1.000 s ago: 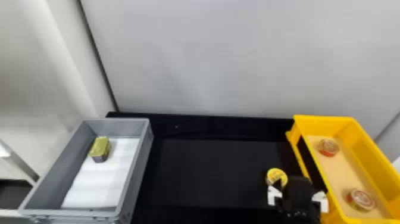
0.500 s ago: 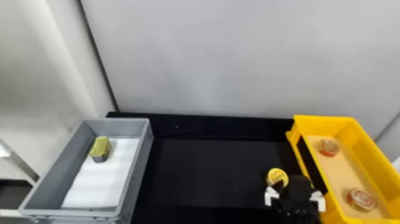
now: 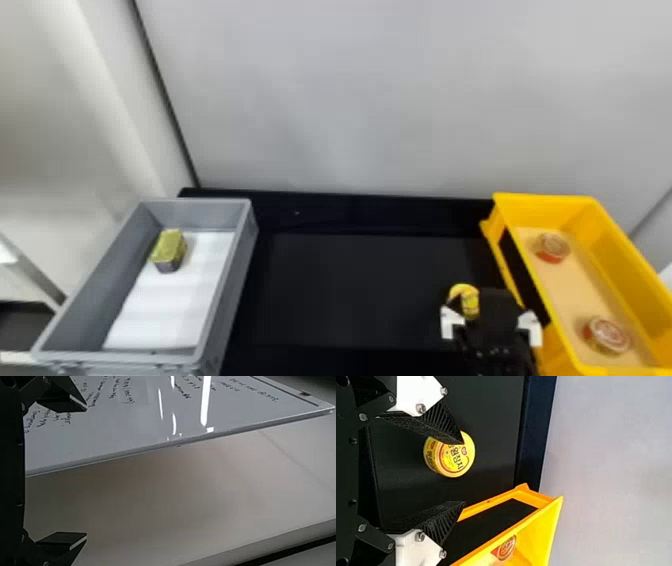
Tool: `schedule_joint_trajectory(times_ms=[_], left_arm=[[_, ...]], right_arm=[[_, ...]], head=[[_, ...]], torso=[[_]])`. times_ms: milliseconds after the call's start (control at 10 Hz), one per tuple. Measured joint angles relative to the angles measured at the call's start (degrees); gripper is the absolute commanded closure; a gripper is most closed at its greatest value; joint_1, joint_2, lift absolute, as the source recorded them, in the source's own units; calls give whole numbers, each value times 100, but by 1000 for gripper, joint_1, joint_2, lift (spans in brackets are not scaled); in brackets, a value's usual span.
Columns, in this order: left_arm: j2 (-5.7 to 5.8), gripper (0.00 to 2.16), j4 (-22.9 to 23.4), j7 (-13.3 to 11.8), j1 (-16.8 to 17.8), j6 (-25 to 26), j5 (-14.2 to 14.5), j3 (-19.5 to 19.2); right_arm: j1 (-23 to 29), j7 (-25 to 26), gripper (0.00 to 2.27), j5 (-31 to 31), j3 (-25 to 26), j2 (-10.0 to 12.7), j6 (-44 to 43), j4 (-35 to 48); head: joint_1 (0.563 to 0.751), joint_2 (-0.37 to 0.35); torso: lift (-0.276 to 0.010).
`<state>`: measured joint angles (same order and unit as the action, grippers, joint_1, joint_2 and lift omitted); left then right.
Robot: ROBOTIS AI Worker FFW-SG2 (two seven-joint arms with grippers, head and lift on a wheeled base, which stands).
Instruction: Pick up the round yellow can and place it in the yellow rectangular box
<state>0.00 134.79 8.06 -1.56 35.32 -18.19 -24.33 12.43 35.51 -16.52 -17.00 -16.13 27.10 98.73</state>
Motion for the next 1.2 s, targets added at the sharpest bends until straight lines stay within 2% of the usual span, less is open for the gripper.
schedule_joint_trajectory(times_ms=[400,900,1100,1200], left_arm=[[0,137,-11,-6,-2,-8,8,-10],[0,137,-14,-14,18,-15,3,22],[0,137,-16,-16,24,-15,-3,20],[0,137,-17,-16,24,-14,-7,12]], right_arm=[[56,-24,320,35,13,-4,136,187],[-384,-764,239,107,53,-4,28,-553],[-496,-901,186,192,46,-6,-10,-652],[-500,-919,90,223,35,-10,-17,-631]], head=[[694,14],[694,14],[694,14],[694,14]], torso=[[-68],[-68],[-68],[-68]])
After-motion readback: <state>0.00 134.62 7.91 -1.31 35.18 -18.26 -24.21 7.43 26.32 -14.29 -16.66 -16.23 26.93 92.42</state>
